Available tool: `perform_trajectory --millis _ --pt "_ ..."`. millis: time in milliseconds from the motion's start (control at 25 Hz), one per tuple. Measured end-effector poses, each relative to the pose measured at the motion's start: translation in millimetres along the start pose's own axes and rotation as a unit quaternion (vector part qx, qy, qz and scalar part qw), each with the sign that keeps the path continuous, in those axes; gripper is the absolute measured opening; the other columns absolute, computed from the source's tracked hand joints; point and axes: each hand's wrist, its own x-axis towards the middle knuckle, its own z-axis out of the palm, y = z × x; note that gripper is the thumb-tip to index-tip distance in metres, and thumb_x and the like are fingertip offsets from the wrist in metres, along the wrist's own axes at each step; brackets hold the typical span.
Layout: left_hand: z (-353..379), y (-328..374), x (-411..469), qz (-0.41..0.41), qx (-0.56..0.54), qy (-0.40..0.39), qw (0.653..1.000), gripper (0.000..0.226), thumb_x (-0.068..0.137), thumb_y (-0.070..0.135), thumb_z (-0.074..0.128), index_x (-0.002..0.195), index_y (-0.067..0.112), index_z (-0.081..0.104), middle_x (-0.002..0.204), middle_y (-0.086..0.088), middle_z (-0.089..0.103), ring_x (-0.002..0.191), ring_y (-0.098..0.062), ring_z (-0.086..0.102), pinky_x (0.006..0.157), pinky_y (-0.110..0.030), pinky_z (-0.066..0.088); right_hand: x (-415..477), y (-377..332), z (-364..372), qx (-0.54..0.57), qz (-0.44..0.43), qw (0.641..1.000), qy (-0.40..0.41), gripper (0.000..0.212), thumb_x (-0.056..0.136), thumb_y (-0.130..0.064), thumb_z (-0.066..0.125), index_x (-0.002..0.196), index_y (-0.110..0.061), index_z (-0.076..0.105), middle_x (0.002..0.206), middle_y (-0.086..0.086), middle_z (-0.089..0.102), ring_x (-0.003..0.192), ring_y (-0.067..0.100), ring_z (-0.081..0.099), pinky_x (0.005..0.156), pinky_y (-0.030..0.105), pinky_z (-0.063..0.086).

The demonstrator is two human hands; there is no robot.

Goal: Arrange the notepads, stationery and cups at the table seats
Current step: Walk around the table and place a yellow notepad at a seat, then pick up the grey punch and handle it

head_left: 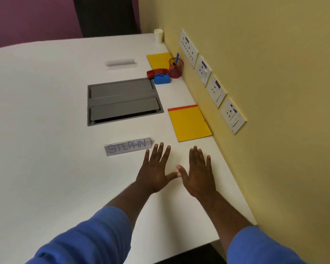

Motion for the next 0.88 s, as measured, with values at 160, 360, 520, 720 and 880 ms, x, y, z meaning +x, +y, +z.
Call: perform_trajectory --millis 160,360,520,720,880 --pt "-46.2 -13.6 -73.2 0.005 0.017 0.009 1.000 0.100 0.089 0.086 0.027 0.158 0.031 -0.021 0.164 -0.001 -0.030 0.151 -0.020 -0.031 0.125 -0.048 -0.013 -51.6 -61.2 -30.9 0.001 -0.012 1.000 0.015 0.097 0.092 -0.078 -0.004 0.162 -0.011 0.002 0.170 0.007 -0.003 0.157 0.022 -0.007 0.127 0.050 -0.003" --pt "-99.3 -45.5 -162.1 0.013 0.051 0.033 0.998 0.103 0.087 0.089 0.024 0.158 0.030 -0.022 0.164 -0.001 -0.030 0.149 -0.019 -0.034 0.125 -0.048 -0.015 -112.0 -142.0 -56.5 0.017 -0.023 0.999 0.043 0.097 0.093 -0.079 0.001 0.162 -0.011 0.004 0.170 0.007 -0.001 0.157 0.023 -0.005 0.127 0.051 -0.001" --pt "-134.5 -71.9 -238.2 0.011 0.068 0.049 0.996 0.105 0.085 0.091 0.022 0.159 0.028 -0.020 0.165 -0.001 -0.029 0.148 -0.017 -0.035 0.125 -0.050 -0.014 -164.1 -210.6 -71.7 0.008 -0.035 0.999 0.040 0.096 0.091 -0.078 -0.006 0.162 -0.013 -0.005 0.170 0.004 -0.011 0.156 0.019 -0.014 0.126 0.050 -0.006" --pt "-152.0 -102.6 -299.7 -0.004 0.068 0.061 0.996 0.104 0.084 0.093 0.022 0.158 0.033 -0.021 0.164 0.004 -0.031 0.149 -0.017 -0.034 0.124 -0.050 -0.015 -197.4 -262.8 -74.7 -0.001 -0.064 0.997 0.037 0.096 0.089 -0.080 -0.007 0.161 -0.017 -0.011 0.168 0.001 -0.019 0.155 0.017 -0.020 0.125 0.048 -0.012" --pt "-152.6 -124.9 -325.8 -0.038 0.069 0.070 0.994 0.105 0.083 0.094 0.023 0.157 0.035 -0.023 0.163 0.005 -0.032 0.150 -0.016 -0.033 0.125 -0.050 -0.014 -198.2 -287.7 -64.1 0.002 -0.105 0.994 0.019 0.101 0.085 -0.083 -0.012 0.161 -0.017 -0.013 0.167 0.000 -0.023 0.153 0.017 -0.024 0.124 0.048 -0.013"
